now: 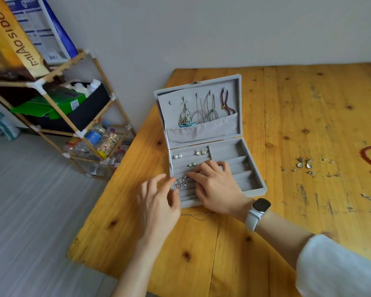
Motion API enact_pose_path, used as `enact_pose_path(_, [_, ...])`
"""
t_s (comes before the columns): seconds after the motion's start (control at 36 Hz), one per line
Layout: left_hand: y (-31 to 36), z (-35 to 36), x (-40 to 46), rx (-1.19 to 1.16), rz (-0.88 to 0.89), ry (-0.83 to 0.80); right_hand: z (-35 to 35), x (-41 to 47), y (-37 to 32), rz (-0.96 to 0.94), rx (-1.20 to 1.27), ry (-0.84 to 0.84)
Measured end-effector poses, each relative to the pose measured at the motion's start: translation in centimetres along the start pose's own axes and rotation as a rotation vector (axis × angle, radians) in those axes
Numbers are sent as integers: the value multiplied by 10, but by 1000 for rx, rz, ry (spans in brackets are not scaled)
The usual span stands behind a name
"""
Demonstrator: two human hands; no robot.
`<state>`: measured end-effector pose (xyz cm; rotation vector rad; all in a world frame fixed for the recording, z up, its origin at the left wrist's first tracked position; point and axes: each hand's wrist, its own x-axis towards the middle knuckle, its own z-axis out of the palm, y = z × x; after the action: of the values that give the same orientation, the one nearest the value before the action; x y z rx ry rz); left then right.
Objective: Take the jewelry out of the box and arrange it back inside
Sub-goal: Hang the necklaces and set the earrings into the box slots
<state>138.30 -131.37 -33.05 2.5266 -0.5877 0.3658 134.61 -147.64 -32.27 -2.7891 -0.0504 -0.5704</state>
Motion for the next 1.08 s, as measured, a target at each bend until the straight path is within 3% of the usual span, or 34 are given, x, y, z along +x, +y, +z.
enact_pose_path(0.47, [-2, 6, 8, -4, -6, -42, -2, 4, -11, -10, -66, -105])
enact_pose_path(0.78, [-3, 5, 3, -4, 56, -1, -4, -5, -10, -50, 17, -81])
enact_pose_path(1.08, [36, -2, 13, -133, 107, 71, -36, -23, 11, 70, 165, 36])
